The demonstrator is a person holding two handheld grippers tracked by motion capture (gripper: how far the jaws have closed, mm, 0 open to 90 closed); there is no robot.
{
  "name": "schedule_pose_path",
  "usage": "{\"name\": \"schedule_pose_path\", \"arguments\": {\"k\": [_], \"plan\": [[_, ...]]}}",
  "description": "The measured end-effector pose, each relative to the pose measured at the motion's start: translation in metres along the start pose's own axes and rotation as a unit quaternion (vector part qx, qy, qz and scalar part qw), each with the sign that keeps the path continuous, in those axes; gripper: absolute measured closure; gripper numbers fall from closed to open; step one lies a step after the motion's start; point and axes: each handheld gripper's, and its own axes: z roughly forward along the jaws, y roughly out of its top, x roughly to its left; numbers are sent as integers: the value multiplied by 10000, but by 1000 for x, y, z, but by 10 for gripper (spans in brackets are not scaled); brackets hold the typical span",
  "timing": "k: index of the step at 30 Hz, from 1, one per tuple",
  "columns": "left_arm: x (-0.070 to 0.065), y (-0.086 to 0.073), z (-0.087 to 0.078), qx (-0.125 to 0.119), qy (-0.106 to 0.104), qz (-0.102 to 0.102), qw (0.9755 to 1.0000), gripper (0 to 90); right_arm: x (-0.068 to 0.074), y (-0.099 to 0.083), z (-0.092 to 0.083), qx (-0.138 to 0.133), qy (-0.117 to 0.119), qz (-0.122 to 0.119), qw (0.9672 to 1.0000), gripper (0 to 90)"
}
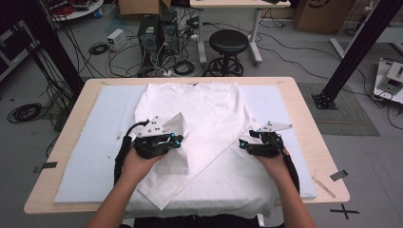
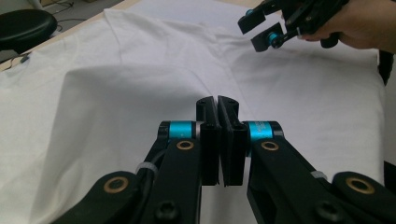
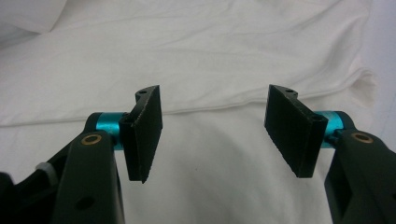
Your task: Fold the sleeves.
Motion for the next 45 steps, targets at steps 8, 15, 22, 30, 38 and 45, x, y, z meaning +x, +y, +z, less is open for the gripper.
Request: {"name": "schedule_pose_path", "arguments": {"k": [8, 15, 22, 30, 38, 45], "plan": [[2, 5, 31, 43, 161, -26, 9999, 668, 1, 0, -1, -16, 47, -50, 10000, 378], [10, -17, 1, -184, 448, -230, 9986, 509, 8, 4, -2, -75, 140, -125, 9998, 378], [26, -62, -29, -152, 543, -511, 9971, 469, 30, 13, 6, -50, 368, -418, 9984, 378], [49, -85, -46, -63, 785, -781, 9938, 432, 53, 19, 15, -27, 628, -686, 9957, 379], [64, -94, -68, -143, 764, -926, 9927, 414, 77, 23, 30, 135, 948, -802, 9922, 382], [61, -97, -68, -160, 778, -968, 9921, 414, 107, 26, 49, 368, 1287, -1052, 9854, 455]]}}
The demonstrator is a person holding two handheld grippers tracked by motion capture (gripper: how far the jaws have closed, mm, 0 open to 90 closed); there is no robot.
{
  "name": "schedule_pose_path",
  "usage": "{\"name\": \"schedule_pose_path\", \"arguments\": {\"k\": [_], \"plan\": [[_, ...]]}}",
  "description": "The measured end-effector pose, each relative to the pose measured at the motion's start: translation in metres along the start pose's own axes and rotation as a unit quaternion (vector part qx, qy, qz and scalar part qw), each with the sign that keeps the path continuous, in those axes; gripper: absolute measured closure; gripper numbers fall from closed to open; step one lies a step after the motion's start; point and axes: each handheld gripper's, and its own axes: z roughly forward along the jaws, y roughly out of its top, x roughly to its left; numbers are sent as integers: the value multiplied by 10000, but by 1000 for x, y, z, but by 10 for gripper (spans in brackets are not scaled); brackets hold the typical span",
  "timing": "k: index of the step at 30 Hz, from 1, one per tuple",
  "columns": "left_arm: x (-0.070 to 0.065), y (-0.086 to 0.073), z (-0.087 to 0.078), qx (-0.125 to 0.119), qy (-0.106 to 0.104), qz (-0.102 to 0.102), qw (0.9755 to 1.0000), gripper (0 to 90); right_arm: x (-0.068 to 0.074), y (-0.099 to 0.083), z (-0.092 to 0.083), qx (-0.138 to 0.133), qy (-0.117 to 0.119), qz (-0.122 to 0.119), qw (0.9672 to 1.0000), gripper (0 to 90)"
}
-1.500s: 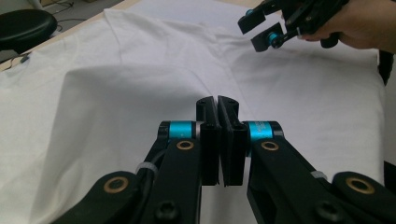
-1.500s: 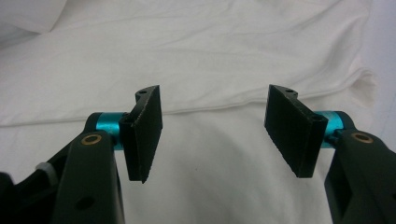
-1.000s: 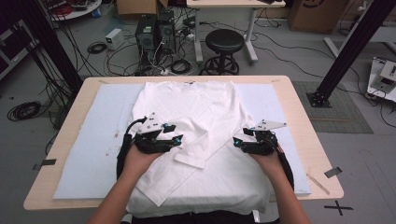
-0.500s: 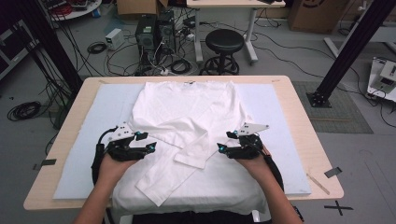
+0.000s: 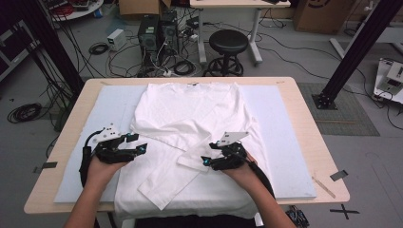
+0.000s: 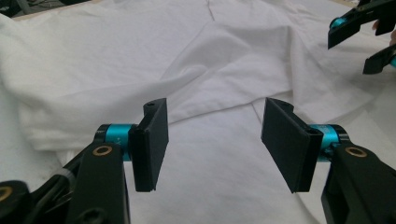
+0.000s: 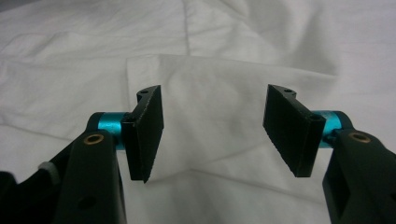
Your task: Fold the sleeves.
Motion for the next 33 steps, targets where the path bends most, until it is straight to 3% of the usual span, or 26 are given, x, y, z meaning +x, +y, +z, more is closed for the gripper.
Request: {"name": "schedule_pose_path", "arguments": {"k": [3, 5, 6, 9, 14, 20, 21, 23, 24, 29, 33], "plan": [[-2, 0, 4, 10, -63, 34, 10000, 414, 4, -2, 19, 578, 115, -141, 9982, 622], [-4, 0, 6, 28, -93, 42, 9999, 414, 6, -2, 19, 532, -15, -266, 9982, 773], [-4, 0, 6, 64, -98, 61, 9999, 414, 4, -1, 17, 562, 31, -194, 9982, 836], [-5, -1, 8, 96, -127, 67, 9999, 414, 0, -2, 10, 439, 44, -142, 9989, 900], [-4, -2, 7, 87, -126, 51, 9999, 414, -5, -1, -17, 51, 84, -96, 9999, 900], [-4, -1, 9, 80, -153, 83, 9998, 414, -8, -4, -51, -355, -91, -65, 9993, 900], [-5, -1, 9, 62, -153, 61, 9998, 414, -7, -4, -52, -445, -133, -118, 9989, 788], [-6, 0, 10, 61, -171, 64, 9998, 414, -5, -2, -45, -498, -152, 20, 9986, 580], [-6, 0, 10, 68, -178, 85, 9998, 414, -2, -1, -38, -464, -144, 43, 9988, 533], [-7, 0, 11, 70, -184, 94, 9998, 414, 12, 5, -3, 39, 94, -115, 9999, 483], [-6, -1, 13, 111, -191, 85, 9997, 414, 21, 5, 13, 337, 133, -324, 9988, 476]]}}
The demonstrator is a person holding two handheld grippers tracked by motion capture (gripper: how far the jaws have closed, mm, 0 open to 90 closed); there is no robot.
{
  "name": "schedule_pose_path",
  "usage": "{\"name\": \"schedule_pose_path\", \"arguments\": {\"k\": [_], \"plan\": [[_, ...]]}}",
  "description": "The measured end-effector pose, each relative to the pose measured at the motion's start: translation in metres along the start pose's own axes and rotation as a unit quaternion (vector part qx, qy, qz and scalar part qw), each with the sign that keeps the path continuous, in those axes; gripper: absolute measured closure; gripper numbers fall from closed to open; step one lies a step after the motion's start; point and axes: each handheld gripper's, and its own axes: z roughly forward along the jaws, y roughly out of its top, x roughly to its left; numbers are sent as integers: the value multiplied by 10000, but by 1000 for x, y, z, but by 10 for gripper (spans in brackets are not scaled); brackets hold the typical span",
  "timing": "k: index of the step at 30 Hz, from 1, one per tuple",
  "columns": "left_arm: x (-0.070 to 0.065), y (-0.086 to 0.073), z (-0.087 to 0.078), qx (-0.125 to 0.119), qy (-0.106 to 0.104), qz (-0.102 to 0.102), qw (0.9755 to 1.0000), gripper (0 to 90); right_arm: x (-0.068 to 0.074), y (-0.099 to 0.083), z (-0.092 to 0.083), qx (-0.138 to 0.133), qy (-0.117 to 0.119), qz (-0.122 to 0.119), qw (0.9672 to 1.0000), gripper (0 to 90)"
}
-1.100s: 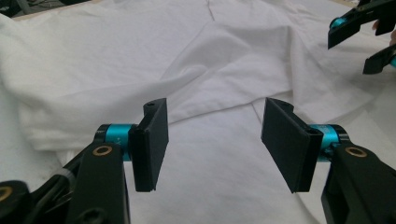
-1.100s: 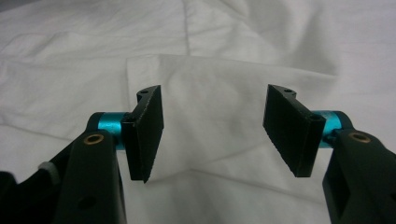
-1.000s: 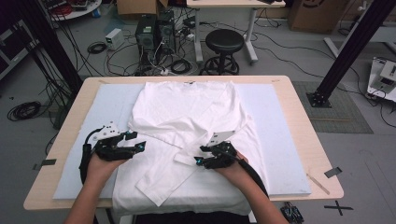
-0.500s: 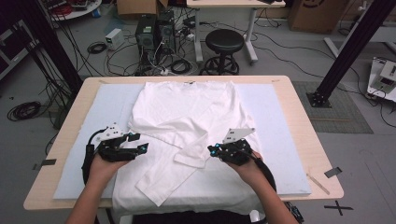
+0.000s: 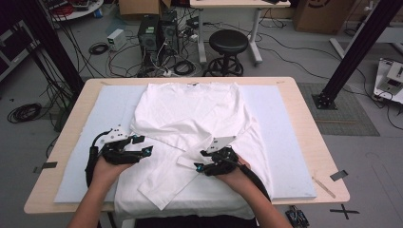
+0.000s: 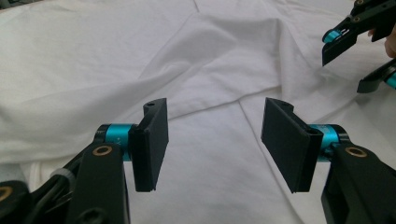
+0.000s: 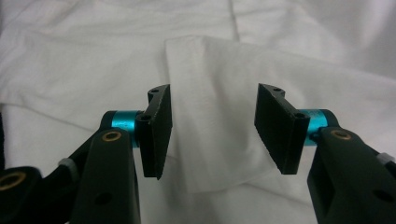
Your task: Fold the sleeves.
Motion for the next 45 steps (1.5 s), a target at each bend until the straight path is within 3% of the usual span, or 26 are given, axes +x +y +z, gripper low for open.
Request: {"name": "schedule_pose_path", "arguments": {"k": [3, 4, 5, 6, 7, 14, 21, 28, 32, 34, 35, 37, 42, 45], "plan": [[0, -1, 1, 32, -13, 10, 10000, 414, 2, -1, 6, 145, 49, -26, 9999, 528], [-1, -1, 2, 40, -27, 20, 10000, 414, 5, -5, 11, 218, -1, -229, 9995, 685], [-1, -1, 2, 47, -21, 7, 10000, 414, 6, -5, 11, 206, -40, -263, 9994, 766], [-1, -1, 2, 47, -21, 7, 10000, 414, 6, -5, 11, 206, -40, -263, 9994, 766], [-1, 0, 2, 56, -35, 17, 10000, 414, 5, -5, 9, 252, -115, -251, 9993, 861], [-1, -1, 1, 17, -14, -15, 10000, 414, 2, -5, 7, 220, -53, -162, 9996, 871], [1, -3, 0, 14, -19, -49, 10000, 403, -2, -5, -4, 6, 2, -81, 10000, 870], [6, -4, -5, -98, 187, -189, 9996, 366, -7, -6, -42, -210, -68, -409, 9989, 870], [7, -4, -7, -107, 197, -209, 9995, 366, -7, -13, -68, -423, -111, -398, 9982, 870], [8, -4, -7, -95, 212, -204, 9995, 366, -7, -13, -68, -423, -111, -398, 9982, 870], [7, -4, -6, -90, 213, -207, 9995, 366, -4, -28, -97, -536, -179, -352, 9978, 870], [7, -4, -5, -62, 196, -195, 9996, 366, -3, -40, -106, -522, -247, -273, 9980, 870], [4, -4, -2, -27, 174, -192, 9997, 366, -12, -64, -108, -335, -415, -50, 9986, 869], [3, -4, -1, 1, 118, -148, 9998, 366, -27, -78, -104, -122, -617, -19, 9980, 867]]}}
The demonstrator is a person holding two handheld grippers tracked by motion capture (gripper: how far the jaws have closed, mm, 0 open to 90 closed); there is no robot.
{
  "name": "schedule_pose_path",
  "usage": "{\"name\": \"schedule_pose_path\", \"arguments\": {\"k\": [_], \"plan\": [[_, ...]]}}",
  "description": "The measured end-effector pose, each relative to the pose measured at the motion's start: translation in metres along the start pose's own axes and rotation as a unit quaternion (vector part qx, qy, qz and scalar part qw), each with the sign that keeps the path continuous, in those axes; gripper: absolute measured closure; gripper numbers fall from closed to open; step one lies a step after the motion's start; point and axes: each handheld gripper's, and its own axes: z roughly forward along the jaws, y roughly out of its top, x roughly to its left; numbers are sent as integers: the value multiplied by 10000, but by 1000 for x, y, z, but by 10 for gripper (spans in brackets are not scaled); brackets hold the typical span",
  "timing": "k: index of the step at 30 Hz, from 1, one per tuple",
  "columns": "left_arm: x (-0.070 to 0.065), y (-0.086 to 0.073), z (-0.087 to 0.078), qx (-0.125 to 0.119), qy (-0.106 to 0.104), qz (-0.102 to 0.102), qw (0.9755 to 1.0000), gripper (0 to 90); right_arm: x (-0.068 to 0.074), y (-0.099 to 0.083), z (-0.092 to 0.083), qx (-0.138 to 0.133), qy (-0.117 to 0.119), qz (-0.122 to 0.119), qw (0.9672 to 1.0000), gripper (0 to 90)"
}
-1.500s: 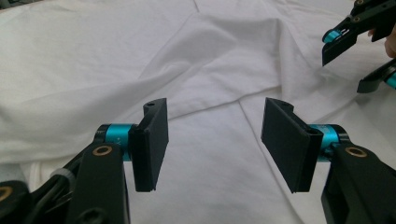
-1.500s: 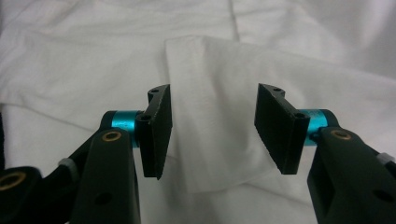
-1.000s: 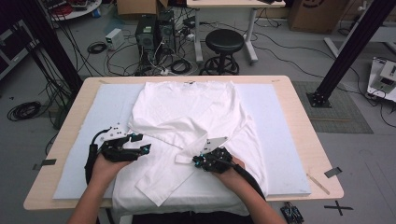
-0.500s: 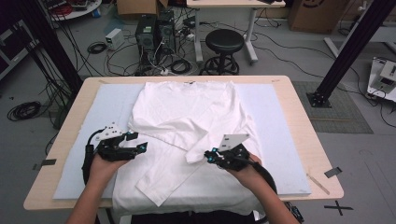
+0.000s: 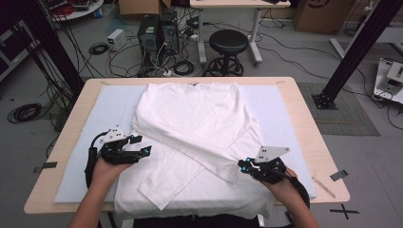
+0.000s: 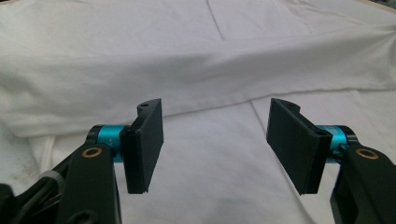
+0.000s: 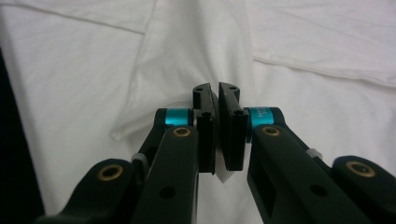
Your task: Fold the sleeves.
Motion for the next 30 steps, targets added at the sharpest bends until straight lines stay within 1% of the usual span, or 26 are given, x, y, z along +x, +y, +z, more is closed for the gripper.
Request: {"name": "schedule_pose_path", "arguments": {"k": [2, 3, 4, 5, 7, 8, 10, 11, 12, 15, 17, 18, 19, 20, 21, 22, 23, 24, 25, 27, 28, 30], "plan": [[1, -1, 1, 18, 9, -22, 10000, 366, -3, -2, -1, 17, -63, 22, 10000, 848], [2, -1, 2, 29, 7, -29, 10000, 366, -5, -2, -2, -2, -104, 96, 9999, 798], [3, -2, 2, 39, 13, -39, 10000, 366, -7, -2, -4, -44, -139, 170, 9997, 730], [3, -2, 2, 41, 19, -55, 10000, 366, -9, -2, -6, -87, -159, 284, 9994, 707], [4, -2, 2, 41, 34, -46, 10000, 366, -8, 1, -11, -280, -253, 348, 9987, 633], [5, -2, 2, 36, 37, -39, 10000, 366, -7, 3, -12, -366, -218, 409, 9983, 624], [3, -2, 1, 29, 35, -45, 10000, 366, -2, 7, -11, -469, -127, 317, 9983, 615], [3, -2, 1, 15, 22, -35, 10000, 366, 2, 9, -8, -481, -75, 252, 9985, 596], [3, -2, 1, 15, 22, -35, 10000, 366, 6, 11, -4, -418, 3, 246, 9988, 590], [1, -1, 1, 9, 12, -9, 10000, 366, 18, 15, 13, -283, 239, 111, 9993, 582], [1, -1, 1, -4, 17, -20, 10000, 366, 25, 17, 26, -139, 377, 31, 9992, 584], [1, -1, 1, -4, 17, -20, 10000, 366, 26, 17, 32, -69, 435, -28, 9990, 607], [0, 0, 1, -3, 18, 3, 10000, 366, 28, 17, 38, 28, 542, -31, 9985, 653], [1, 0, 0, 7, 22, 23, 10000, 366, 31, 16, 44, 131, 594, -91, 9981, 702], [1, 0, 0, 7, 22, 23, 10000, 366, 34, 15, 49, 301, 639, -124, 9974, 755], [1, 0, 1, 1, 28, 9, 10000, 366, 36, 14, 51, 257, 576, -216, 9978, 838], [2, 0, 0, 10, 29, 12, 10000, 366, 37, 14, 51, 263, 583, -232, 9977, 865], [2, -1, 1, -7, 27, -20, 10000, 366, 36, 15, 50, 330, 581, -212, 9975, 877], [2, -1, 0, 8, 27, -5, 10000, 366, 35, 16, 49, 341, 592, -222, 9974, 882], [2, -1, 0, -3, 34, -27, 10000, 366, 35, 17, 46, 295, 619, -229, 9974, 884], [4, -1, -1, -9, 42, -27, 10000, 366, 36, 17, 38, 205, 634, -216, 9975, 885], [5, -1, -2, -13, 58, -23, 10000, 366, 39, 15, 29, 119, 681, -212, 9974, 885]]}}
